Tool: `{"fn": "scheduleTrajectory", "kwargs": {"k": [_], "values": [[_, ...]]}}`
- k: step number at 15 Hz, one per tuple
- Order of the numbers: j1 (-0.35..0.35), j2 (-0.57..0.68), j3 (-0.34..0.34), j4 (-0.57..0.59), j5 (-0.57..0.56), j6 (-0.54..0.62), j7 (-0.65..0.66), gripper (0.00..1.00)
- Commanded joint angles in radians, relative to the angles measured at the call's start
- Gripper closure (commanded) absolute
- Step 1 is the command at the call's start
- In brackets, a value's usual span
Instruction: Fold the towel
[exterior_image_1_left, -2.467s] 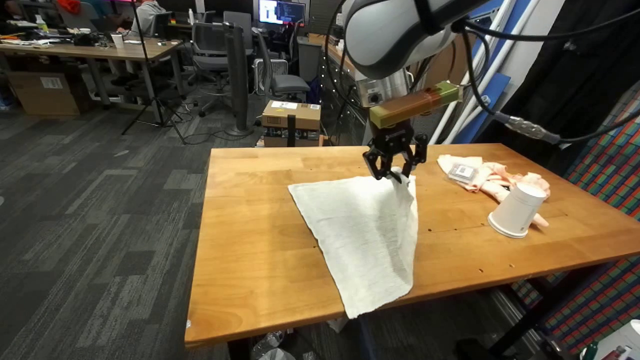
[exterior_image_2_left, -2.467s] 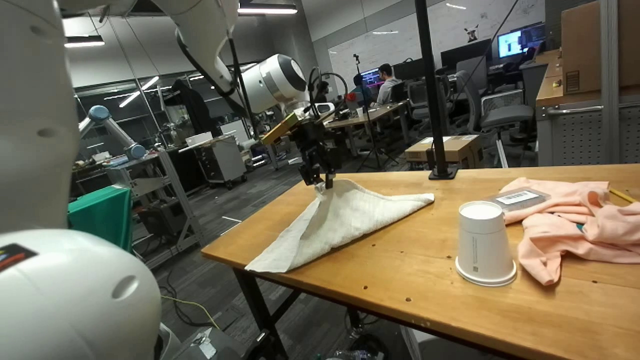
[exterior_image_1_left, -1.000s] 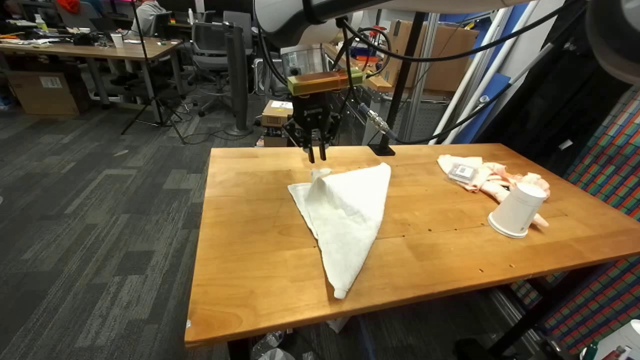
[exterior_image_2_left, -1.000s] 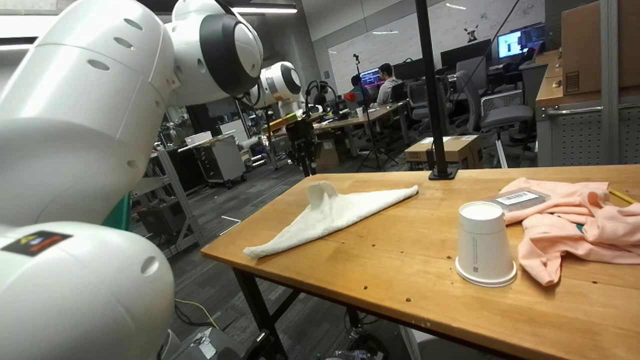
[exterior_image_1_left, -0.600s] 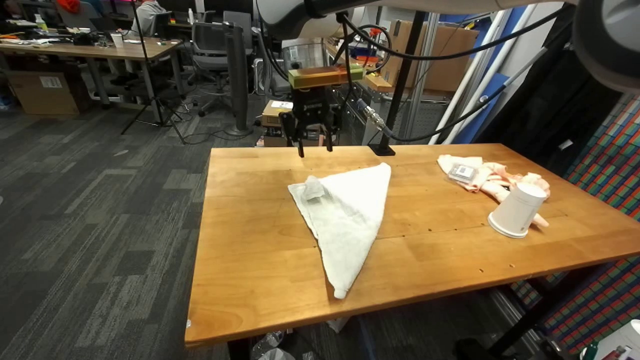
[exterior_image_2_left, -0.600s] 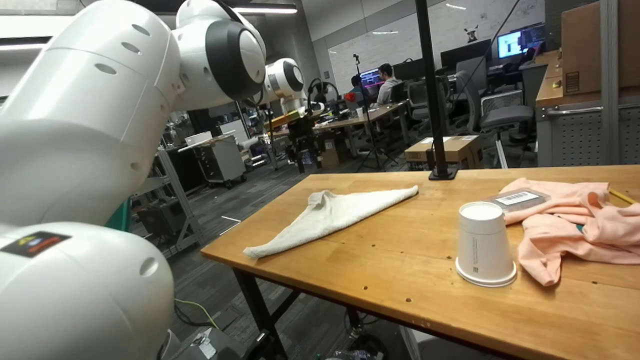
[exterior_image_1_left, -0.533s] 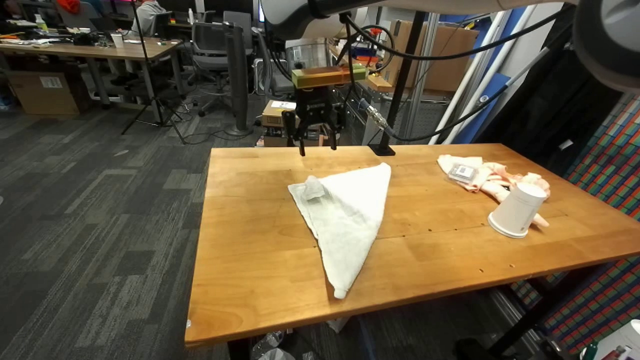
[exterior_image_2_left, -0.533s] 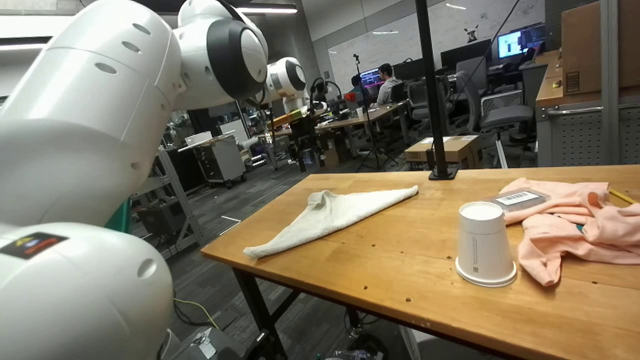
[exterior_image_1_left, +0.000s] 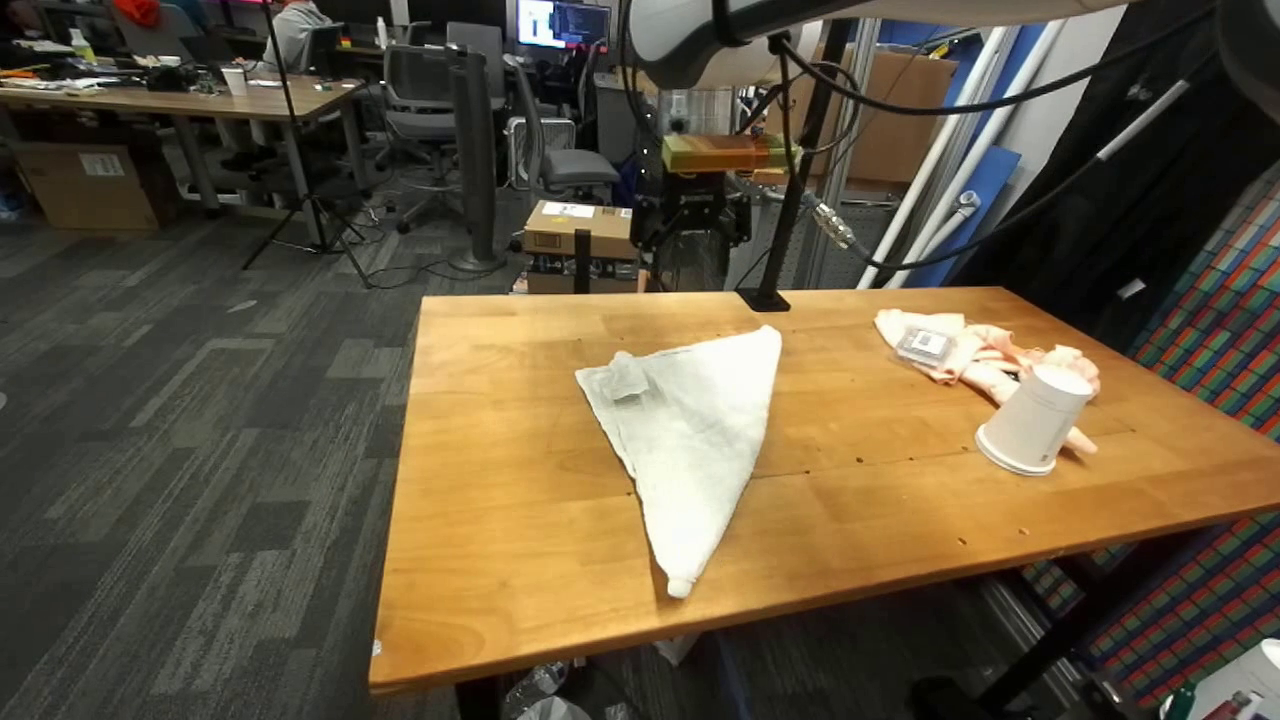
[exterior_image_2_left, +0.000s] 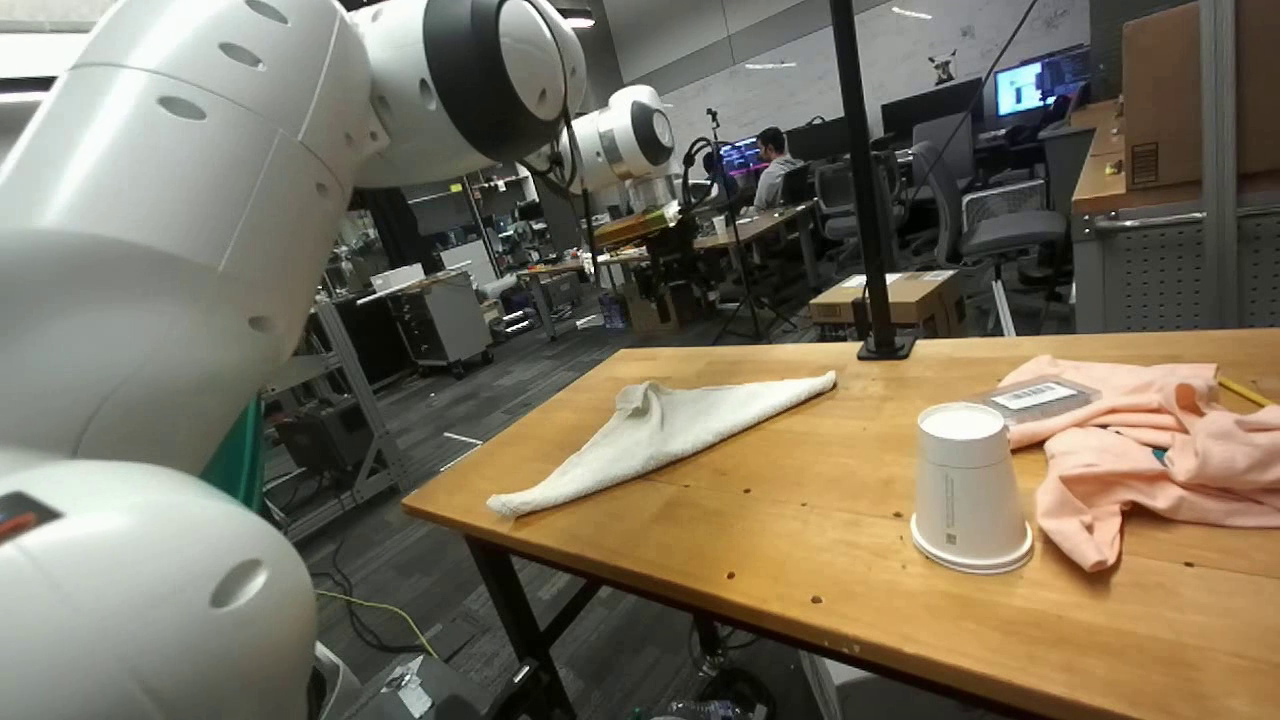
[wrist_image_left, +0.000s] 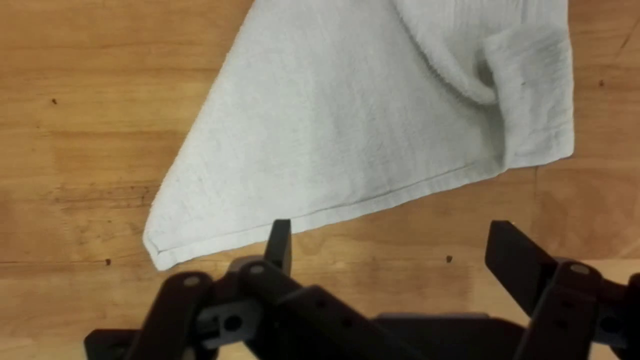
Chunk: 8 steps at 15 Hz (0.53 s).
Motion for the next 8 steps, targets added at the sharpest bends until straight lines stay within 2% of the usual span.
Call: {"fn": "scheduleTrajectory", "kwargs": {"k": [1, 2, 8], "values": [[-0.075, -0.094, -0.004, -0.136, 0.020, 0.131, -0.016, 0.00], [-0.060, -0.100, -0.052, -0.144, 0.045, 0.153, -0.031, 0.00], [-0.079, -0.072, -0.123, -0.142, 0.029, 0.242, -0.057, 0.00]]}}
